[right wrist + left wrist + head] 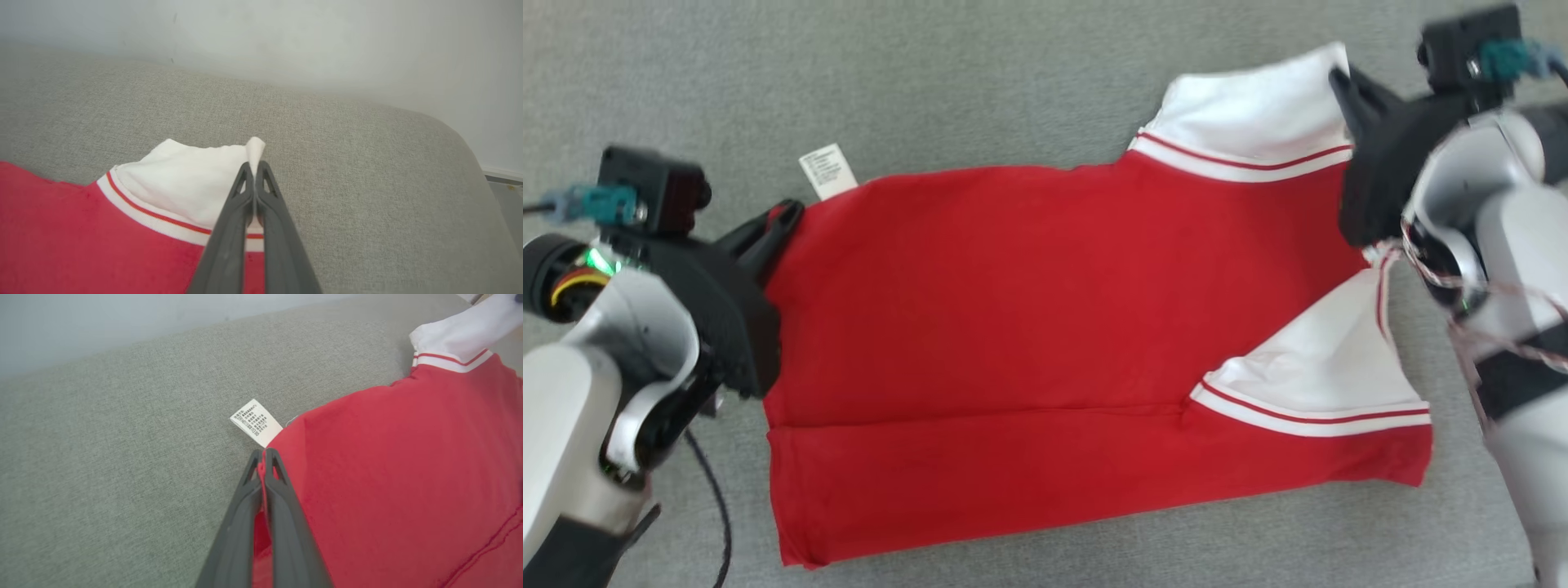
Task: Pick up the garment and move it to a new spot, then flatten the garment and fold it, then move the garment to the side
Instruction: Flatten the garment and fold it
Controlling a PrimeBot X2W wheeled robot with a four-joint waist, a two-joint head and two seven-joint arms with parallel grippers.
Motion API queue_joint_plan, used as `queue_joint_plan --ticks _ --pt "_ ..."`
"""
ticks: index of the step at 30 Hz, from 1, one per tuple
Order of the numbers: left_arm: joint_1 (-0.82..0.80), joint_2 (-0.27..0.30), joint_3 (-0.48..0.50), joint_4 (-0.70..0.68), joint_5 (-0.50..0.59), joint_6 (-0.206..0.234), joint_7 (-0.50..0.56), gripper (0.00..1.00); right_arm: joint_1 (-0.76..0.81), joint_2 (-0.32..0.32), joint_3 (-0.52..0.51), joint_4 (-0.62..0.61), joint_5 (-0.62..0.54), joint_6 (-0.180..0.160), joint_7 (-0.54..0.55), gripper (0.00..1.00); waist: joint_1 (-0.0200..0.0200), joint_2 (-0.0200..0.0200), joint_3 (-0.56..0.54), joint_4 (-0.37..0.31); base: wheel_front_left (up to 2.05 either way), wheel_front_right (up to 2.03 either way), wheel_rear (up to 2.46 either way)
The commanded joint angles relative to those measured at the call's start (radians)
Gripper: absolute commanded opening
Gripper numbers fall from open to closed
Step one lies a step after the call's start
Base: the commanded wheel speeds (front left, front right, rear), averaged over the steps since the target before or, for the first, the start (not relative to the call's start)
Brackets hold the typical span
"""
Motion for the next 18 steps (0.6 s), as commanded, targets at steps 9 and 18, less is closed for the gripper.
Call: queue_joint_plan --ticks 9,18 --pt "0.094 0.049 0.013 -0.059 0.013 -0.011 -0.079 0.0 0.197 -0.053 -0.037 -0.268 0.111 0.0 0.046 0.0 0.0001 0.0 -0.051 -0.025 0.0 0.0 0.0" --pt "0.171 0.074 0.001 -0.064 -0.013 -0.021 -0.105 0.0 0.347 -0.118 -0.029 -0.401 0.185 0.0 0.193 0.0 0.0001 0.0 -0.102 -0.028 0.0 0.0 0.0"
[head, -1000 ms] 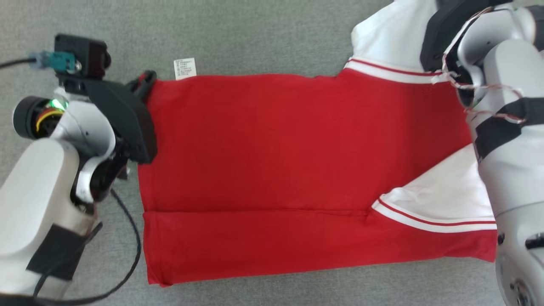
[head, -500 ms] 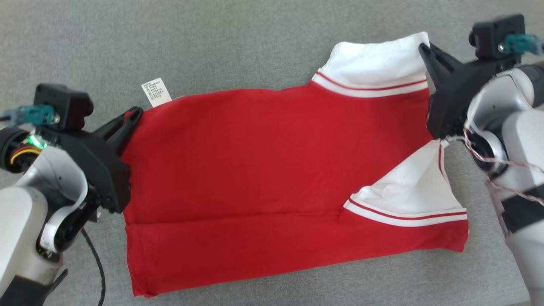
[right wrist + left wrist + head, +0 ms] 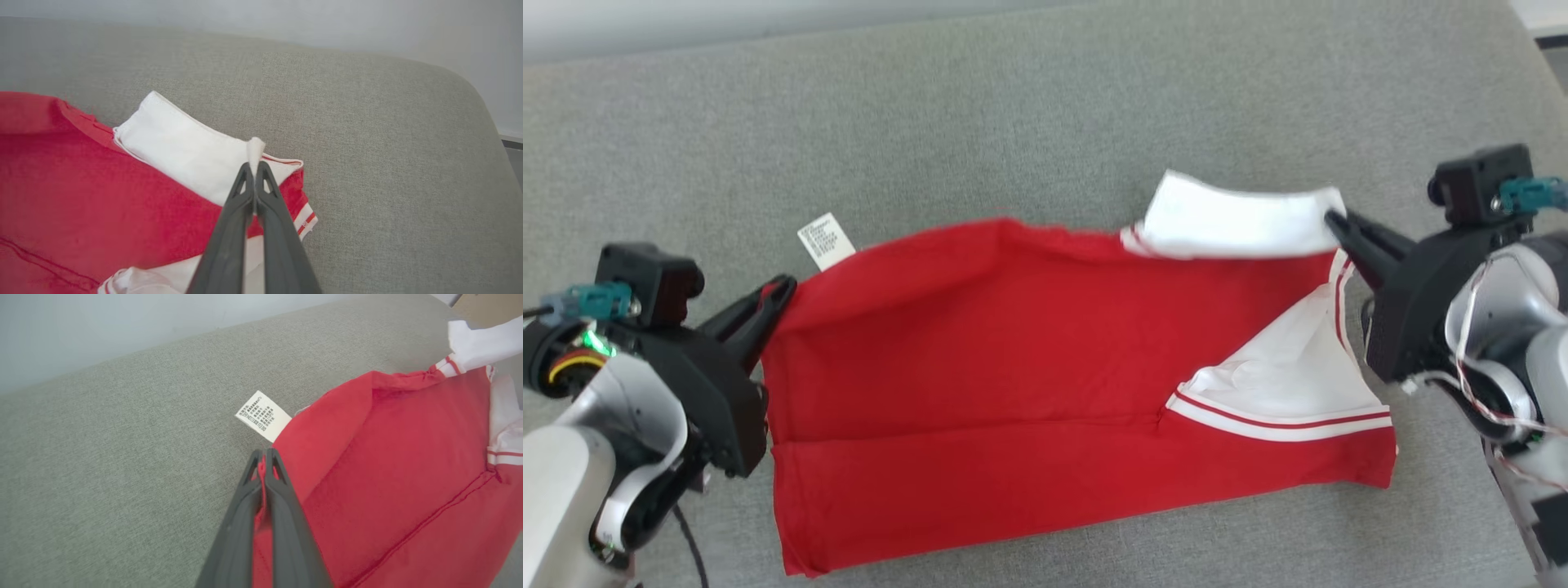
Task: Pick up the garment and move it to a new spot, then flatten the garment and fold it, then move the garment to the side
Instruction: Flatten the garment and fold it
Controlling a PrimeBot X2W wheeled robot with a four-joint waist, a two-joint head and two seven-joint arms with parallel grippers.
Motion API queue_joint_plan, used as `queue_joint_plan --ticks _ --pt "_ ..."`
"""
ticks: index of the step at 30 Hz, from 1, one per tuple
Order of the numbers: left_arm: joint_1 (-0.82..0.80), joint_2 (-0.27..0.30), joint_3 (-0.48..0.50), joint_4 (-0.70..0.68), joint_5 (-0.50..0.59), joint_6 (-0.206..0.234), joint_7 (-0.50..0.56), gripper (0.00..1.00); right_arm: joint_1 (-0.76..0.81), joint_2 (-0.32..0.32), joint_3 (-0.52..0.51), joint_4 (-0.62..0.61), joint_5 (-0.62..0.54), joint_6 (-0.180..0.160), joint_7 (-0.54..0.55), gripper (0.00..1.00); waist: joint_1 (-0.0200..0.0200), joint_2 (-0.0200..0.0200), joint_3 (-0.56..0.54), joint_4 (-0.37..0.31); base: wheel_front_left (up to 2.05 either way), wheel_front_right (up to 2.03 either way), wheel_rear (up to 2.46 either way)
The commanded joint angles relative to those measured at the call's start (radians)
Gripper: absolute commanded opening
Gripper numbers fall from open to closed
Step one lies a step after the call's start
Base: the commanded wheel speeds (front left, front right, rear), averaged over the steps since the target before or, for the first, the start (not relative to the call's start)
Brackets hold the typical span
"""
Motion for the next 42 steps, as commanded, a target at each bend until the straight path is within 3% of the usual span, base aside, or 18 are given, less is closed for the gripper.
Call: queue_joint_plan --ticks 1,10,25,26,27,28,29,30,31,32,33,42 --pt "0.017 0.007 -0.002 -0.003 -0.006 -0.003 -0.006 0.0 0.02 -0.009 0.001 -0.012 0.007 0.0 0.01 0.0 0.0001 0.0 -0.013 -0.002 0.0 0.0 0.0" --pt "0.105 0.043 -0.007 0.0 -0.026 -0.004 -0.021 0.0 0.126 -0.059 0.025 -0.093 0.07 0.0 0.152 0.0 0.0001 0.0 -0.05 -0.01 0.0 0.0 0.0" --pt "0.179 0.035 -0.007 0.015 -0.051 0.017 -0.048 0.02 0.259 -0.042 -0.007 -0.17 0.109 0.0 0.36 0.0 0.0001 0.0 -0.076 -0.012 0.0 0.0 0.0" --pt "0.188 0.034 -0.007 0.014 -0.052 0.02 -0.049 0.28 0.269 -0.04 -0.011 -0.183 0.106 0.0 0.376 0.0 0.0001 0.0 -0.076 -0.011 0.0 0.0 0.0" --pt "0.195 0.033 -0.009 0.015 -0.055 0.022 -0.048 0.43 0.275 -0.042 -0.008 -0.188 0.111 0.0 0.382 0.0 0.0001 0.0 -0.076 -0.011 0.0 0.0 0.0" --pt "0.2 0.033 -0.01 0.017 -0.057 0.025 -0.046 0.46 0.28 -0.044 -0.008 -0.191 0.112 0.0 0.386 0.0 0.0001 0.0 -0.077 -0.011 0.0 0.0 0.0" --pt "0.202 0.033 -0.011 0.017 -0.058 0.026 -0.044 0.65 0.282 -0.045 -0.009 -0.193 0.112 0.0 0.387 0.0 0.0001 0.0 -0.078 -0.011 0.0 0.0 0.0" --pt "0.208 0.033 -0.011 0.018 -0.06 0.029 -0.044 0.96 0.288 -0.044 -0.007 -0.19 0.112 0.0 0.391 0.0 0.0001 0.0 -0.08 -0.01 0.0 0.0 0.0" --pt "0.214 0.031 -0.01 0.019 -0.063 0.035 -0.046 1.0 0.294 -0.048 -0.003 -0.186 0.115 0.0 0.396 0.1 0.0001 0.0 -0.082 -0.01 0.0 0.0 0.0" --pt "0.221 0.027 -0.009 0.023 -0.067 0.039 -0.05 1.0 0.296 -0.049 -0.003 -0.183 0.114 0.0 0.394 0.47 0.0001 0.0 -0.087 -0.01 0.0 0.0 0.0" --pt "0.227 0.025 -0.008 0.023 -0.071 0.043 -0.053 1.0 0.296 -0.048 -0.006 -0.179 0.109 0.0 0.391 1.0 0.0001 0.0 -0.09 -0.009 0.0 0.0 0.0" --pt "0.301 0.005 0.081 0.008 -0.13 0.092 -0.156 1.0 0.33 -0.031 -0.02 -0.155 0.076 0.0 0.395 1.0 0.0001 0.0 -0.15 0.0 0.0 0.0 0.0"
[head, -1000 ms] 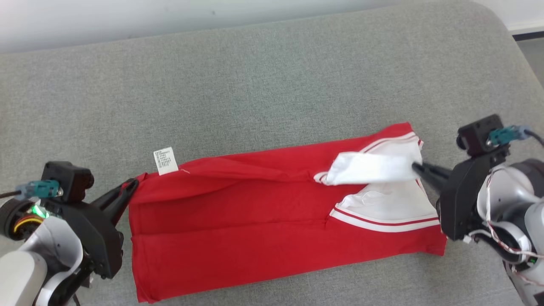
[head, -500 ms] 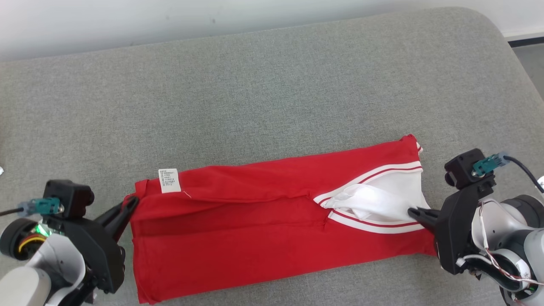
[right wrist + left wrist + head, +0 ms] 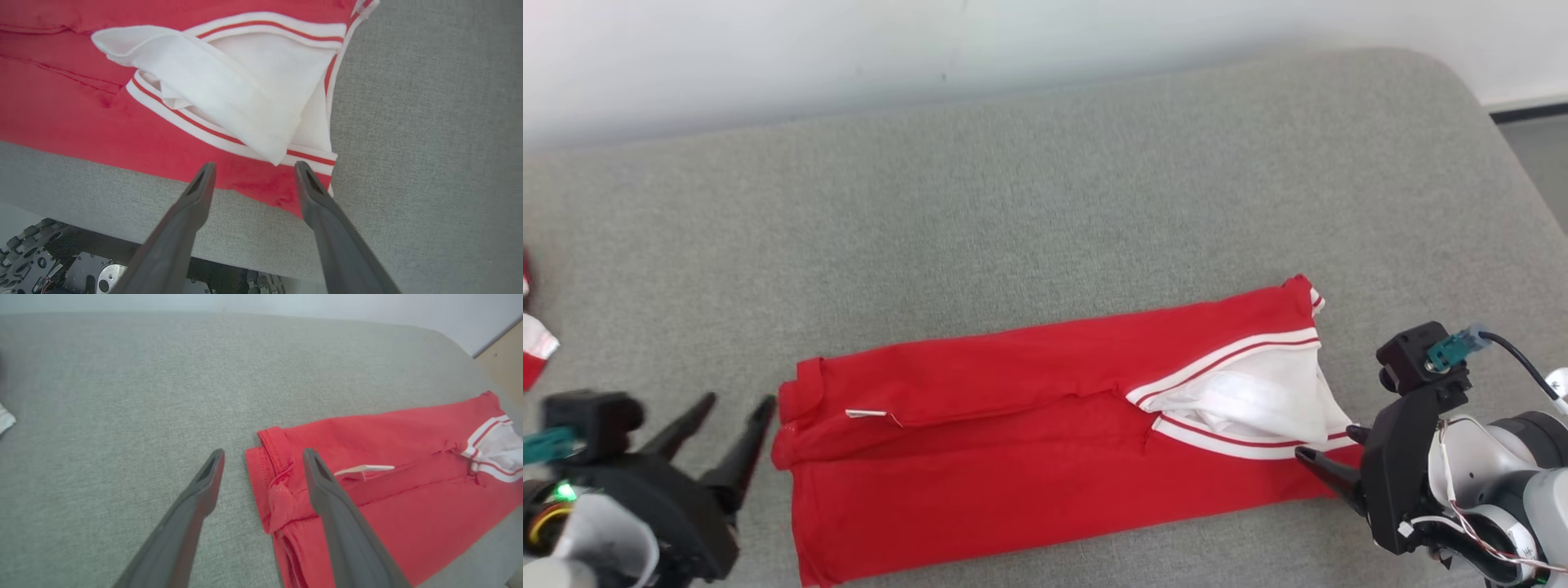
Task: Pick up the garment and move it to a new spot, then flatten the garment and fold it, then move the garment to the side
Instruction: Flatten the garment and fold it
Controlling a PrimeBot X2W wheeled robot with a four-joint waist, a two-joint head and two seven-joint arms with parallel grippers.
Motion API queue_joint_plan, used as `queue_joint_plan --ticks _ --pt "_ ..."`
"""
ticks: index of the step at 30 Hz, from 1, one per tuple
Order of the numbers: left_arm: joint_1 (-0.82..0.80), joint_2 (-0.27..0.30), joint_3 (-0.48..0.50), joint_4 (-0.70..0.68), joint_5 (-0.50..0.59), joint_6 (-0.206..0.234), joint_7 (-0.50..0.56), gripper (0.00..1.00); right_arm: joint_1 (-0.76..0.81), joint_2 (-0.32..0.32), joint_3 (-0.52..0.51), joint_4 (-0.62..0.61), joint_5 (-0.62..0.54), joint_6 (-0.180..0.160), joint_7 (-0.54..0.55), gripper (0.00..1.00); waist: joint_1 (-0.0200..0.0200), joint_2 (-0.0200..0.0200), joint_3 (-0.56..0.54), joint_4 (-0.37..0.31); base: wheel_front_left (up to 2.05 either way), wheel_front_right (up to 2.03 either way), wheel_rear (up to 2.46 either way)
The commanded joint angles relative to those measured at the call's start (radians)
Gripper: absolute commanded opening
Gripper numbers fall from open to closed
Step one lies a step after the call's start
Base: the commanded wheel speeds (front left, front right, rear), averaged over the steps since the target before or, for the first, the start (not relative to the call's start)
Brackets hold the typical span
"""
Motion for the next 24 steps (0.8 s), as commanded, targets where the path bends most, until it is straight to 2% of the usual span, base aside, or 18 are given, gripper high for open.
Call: queue_joint_plan --ticks 1,9,14,19,24 --pt "0.029 -0.004 0.025 -0.011 -0.014 0.008 -0.031 1.0 0.016 0.008 -0.006 0.002 -0.01 0.0 -0.011 1.0 0.0001 0.0 -0.032 0.007 0.0 0.0 0.0" --pt "0.166 -0.044 0.172 -0.085 -0.083 0.056 -0.221 1.0 0.052 0.023 -0.017 0.004 -0.053 0.0 -0.118 1.0 0.0001 0.0 -0.116 0.024 0.0 0.0 0.0" --pt "0.265 -0.119 0.219 -0.136 -0.088 0.084 -0.364 1.0 0.081 0.069 -0.074 0.058 -0.09 0.0 -0.191 1.0 0.0001 0.0 -0.157 0.033 0.0 0.0 0.0" --pt "0.351 -0.213 0.221 -0.144 -0.046 0.084 -0.487 1.0 0.088 0.146 -0.155 0.119 -0.134 0.0 -0.25 1.0 0.0001 0.0 -0.178 0.037 0.0 0.0 0.0" --pt "0.406 -0.288 0.215 -0.126 0.093 0.085 -0.518 1.0 0.066 0.2 -0.208 0.186 -0.183 0.0 -0.286 1.0 0.0001 0.0 -0.178 0.051 0.0 0.0 0.0"
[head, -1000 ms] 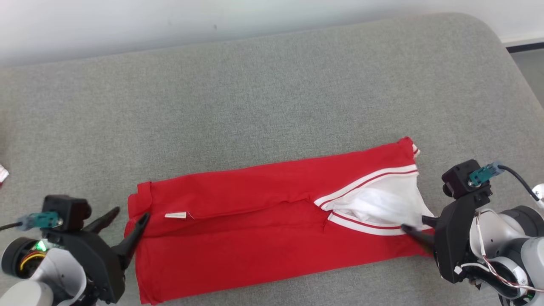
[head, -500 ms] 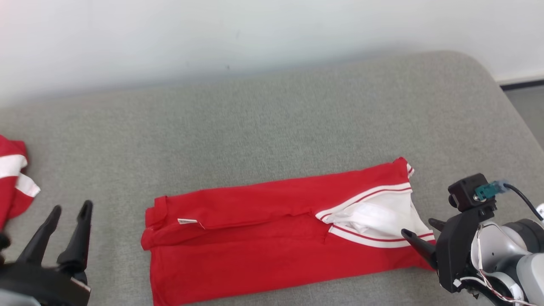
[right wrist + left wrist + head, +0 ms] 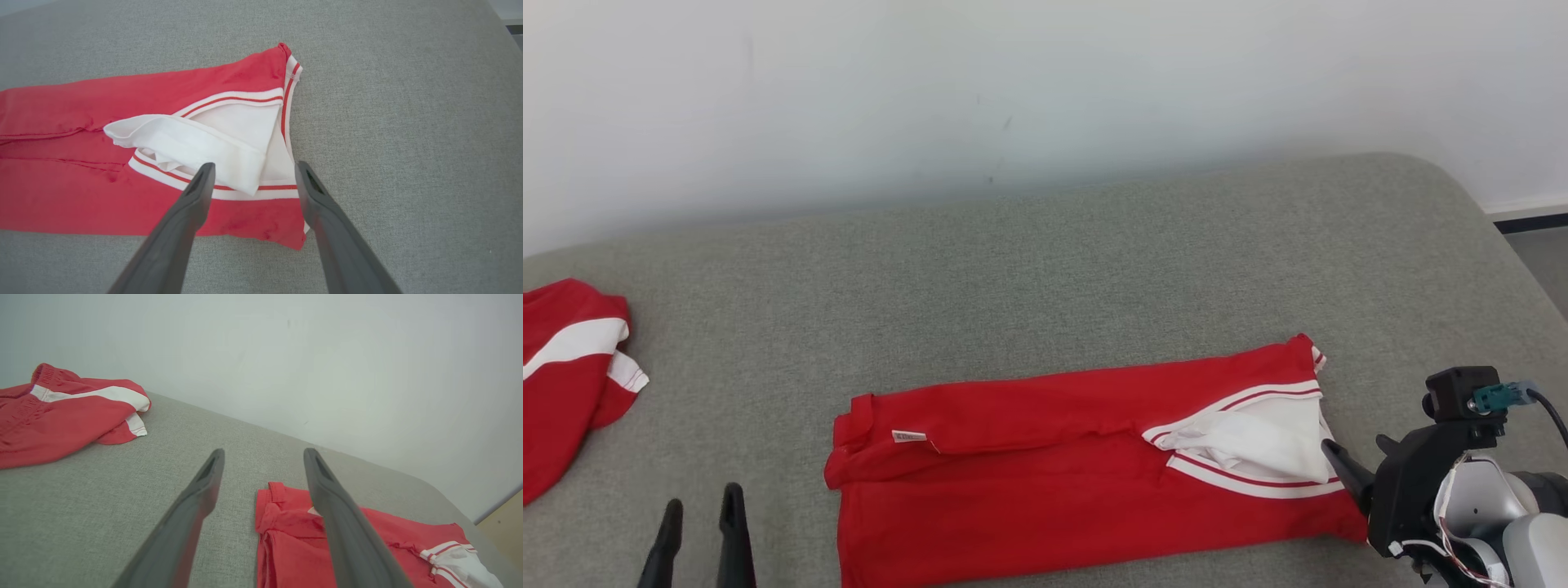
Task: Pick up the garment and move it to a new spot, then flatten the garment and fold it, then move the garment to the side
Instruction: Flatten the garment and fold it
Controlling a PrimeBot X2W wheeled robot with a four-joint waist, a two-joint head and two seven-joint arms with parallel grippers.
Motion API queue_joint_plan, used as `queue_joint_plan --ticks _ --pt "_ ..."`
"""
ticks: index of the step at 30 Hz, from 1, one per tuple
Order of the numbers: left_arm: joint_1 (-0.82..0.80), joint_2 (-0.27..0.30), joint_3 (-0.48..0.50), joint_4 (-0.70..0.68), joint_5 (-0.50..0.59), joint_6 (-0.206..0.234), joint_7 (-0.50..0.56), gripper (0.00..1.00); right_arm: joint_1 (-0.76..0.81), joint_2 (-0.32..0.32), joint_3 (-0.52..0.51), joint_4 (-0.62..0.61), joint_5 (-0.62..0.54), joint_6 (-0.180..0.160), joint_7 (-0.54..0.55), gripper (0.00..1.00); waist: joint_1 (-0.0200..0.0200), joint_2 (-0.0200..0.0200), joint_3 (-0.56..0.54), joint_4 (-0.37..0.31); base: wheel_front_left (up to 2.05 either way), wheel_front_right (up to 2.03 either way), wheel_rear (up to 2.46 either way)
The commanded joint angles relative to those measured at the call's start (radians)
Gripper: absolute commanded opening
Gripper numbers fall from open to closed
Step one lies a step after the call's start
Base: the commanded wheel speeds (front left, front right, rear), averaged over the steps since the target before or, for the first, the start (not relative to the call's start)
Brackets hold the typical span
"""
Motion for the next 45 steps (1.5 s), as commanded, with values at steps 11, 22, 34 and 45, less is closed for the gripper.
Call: queue_joint_plan --ticks 11,22,34,45 --pt "0.072 -0.124 0.057 0.048 0.3 0.002 -0.006 1.0 -0.085 0.064 -0.092 0.158 -0.088 0.0 -0.055 1.0 0.0001 0.0001 0.016 0.042 0.0 0.0 0.0" --pt "0.096 -0.146 0.056 0.119 0.326 -0.038 -0.006 1.0 -0.145 0.073 -0.139 0.255 -0.122 0.0 -0.042 1.0 0.0001 0.0001 0.039 0.068 0.0 0.0 0.0" --pt "0.072 -0.131 0.058 0.121 0.332 -0.054 -0.005 1.0 -0.197 0.094 -0.177 0.406 -0.16 0.0 -0.092 1.0 0.0001 0.0001 0.094 0.101 0.0 0.0 0.0" --pt "0.057 -0.121 0.059 0.124 0.319 -0.06 -0.002 1.0 -0.239 0.127 -0.172 0.524 -0.169 0.002 -0.096 0.3 0.0001 0.0001 0.14 0.125 0.0 0.0 0.0"
